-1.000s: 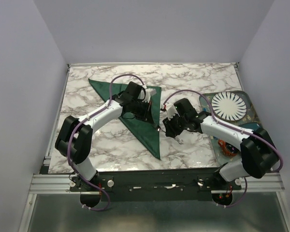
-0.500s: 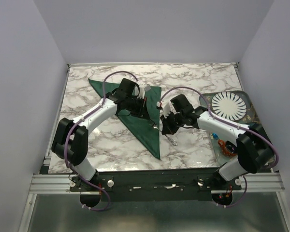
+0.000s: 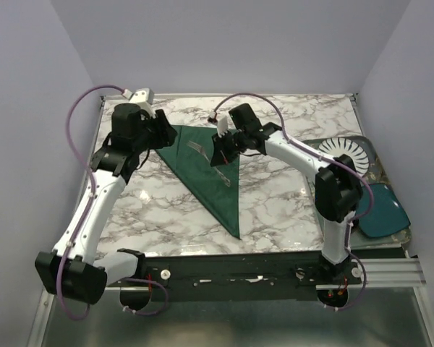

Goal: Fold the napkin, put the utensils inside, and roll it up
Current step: Pass the utensil from the left arm to the right, then place the utensil onto the napkin

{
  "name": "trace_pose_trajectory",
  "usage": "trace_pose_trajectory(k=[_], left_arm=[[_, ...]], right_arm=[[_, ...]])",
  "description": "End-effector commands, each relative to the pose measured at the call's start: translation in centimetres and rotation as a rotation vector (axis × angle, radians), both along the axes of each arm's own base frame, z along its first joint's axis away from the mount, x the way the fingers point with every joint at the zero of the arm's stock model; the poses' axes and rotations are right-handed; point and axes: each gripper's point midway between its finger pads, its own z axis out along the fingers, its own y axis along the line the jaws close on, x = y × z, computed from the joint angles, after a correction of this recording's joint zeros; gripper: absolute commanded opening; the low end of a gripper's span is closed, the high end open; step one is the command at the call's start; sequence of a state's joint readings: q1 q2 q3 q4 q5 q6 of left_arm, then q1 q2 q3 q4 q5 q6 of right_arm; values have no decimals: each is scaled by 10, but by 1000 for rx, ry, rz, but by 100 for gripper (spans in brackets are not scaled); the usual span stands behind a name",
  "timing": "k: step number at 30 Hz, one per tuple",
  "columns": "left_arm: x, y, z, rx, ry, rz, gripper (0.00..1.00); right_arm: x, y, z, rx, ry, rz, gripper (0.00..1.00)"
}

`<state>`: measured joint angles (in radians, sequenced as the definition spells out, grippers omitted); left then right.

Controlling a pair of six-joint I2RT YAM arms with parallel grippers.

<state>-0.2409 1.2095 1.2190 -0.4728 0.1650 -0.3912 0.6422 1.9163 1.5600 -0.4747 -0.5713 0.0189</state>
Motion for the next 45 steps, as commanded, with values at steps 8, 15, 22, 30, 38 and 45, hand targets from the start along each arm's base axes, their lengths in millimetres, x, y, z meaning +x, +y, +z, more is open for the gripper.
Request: trace_pose_trajectory(k=[8, 15, 22, 30, 38, 45], left_arm=[[-27, 60, 8, 101, -87, 236, 59], [-37, 55, -8, 76, -65, 207, 58], [-41, 53, -10, 67, -61, 195, 58], [-43, 51, -12, 54, -57, 187, 57], [-43, 50, -14, 53, -56, 185, 56], [-42, 50, -10, 47, -62, 187, 56]], right_arm=[[37, 93, -18, -29, 117, 38, 0], [32, 127, -36, -12, 110, 78, 1], [37, 135, -63, -27, 139, 35, 1], [48, 136, -77, 2, 187, -5, 0], [51, 137, -84, 25, 186, 27, 0], [48, 136, -101, 18, 210, 49, 0]])
